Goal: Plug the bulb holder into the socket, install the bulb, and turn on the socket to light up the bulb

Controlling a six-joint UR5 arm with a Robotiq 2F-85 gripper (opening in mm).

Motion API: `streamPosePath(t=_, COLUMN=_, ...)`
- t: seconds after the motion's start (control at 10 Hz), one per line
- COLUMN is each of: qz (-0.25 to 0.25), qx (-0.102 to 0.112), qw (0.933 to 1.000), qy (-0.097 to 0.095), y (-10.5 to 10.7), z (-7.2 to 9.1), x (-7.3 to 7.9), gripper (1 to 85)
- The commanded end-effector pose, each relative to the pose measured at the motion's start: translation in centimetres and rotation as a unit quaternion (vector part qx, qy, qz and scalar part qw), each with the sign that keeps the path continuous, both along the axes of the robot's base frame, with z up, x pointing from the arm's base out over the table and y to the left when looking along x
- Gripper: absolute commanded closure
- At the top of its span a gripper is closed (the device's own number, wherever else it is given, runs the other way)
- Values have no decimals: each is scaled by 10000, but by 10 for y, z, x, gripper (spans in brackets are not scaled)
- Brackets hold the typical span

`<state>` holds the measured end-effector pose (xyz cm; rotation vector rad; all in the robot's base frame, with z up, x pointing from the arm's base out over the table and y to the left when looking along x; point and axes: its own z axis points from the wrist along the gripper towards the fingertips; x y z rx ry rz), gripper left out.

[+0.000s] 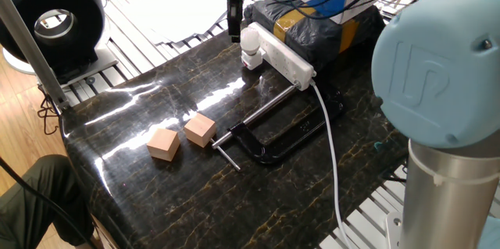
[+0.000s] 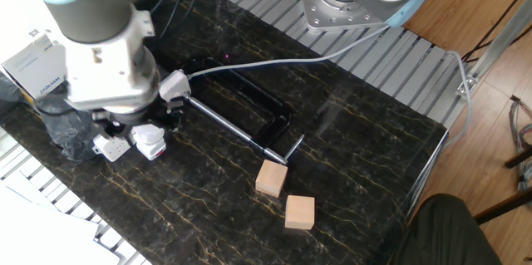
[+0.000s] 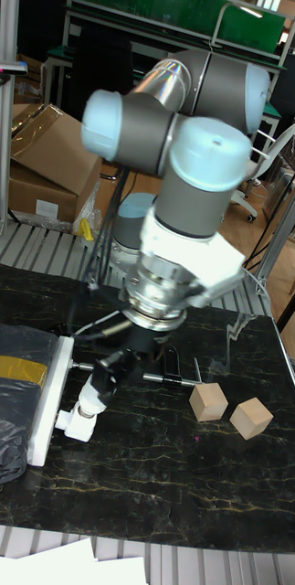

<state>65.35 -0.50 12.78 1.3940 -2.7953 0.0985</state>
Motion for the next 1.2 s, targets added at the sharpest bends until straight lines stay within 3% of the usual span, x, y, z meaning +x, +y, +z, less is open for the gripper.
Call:
streamPosePath(t=0.0, qz=502, qx=-143, qw=9986, qy=37, y=19, z=-2, x=2, gripper=410)
streamPosePath(t=0.2, qz=469, qx=-122, qw=9988, qy=-36, y=36, z=-19, x=8, gripper=440)
streamPosePath(t=0.3, qz=463, qx=-115, qw=9988, qy=-52, y=40, z=-29, x=10, gripper=500)
streamPosePath(t=0.4, qz=421, qx=-204, qw=9989, qy=-6, y=39, z=-40, x=10, gripper=647)
streamPosePath(t=0.5, qz=344, qx=-378, qw=9987, qy=9, y=35, z=-49, x=9, gripper=847)
streamPosePath(t=0.7, qz=349, qx=-515, qw=9981, qy=30, y=39, z=-66, x=4, gripper=847)
streamPosePath(t=0.9, qz=573, qx=-1115, qw=9921, qy=92, y=9, z=-74, x=6, gripper=847)
streamPosePath(t=1.0, qz=480, qx=-983, qw=9940, qy=92, y=17, z=-89, x=4, gripper=847)
streamPosePath(t=1.1, qz=478, qx=-1006, qw=9937, qy=100, y=16, z=-98, x=4, gripper=847)
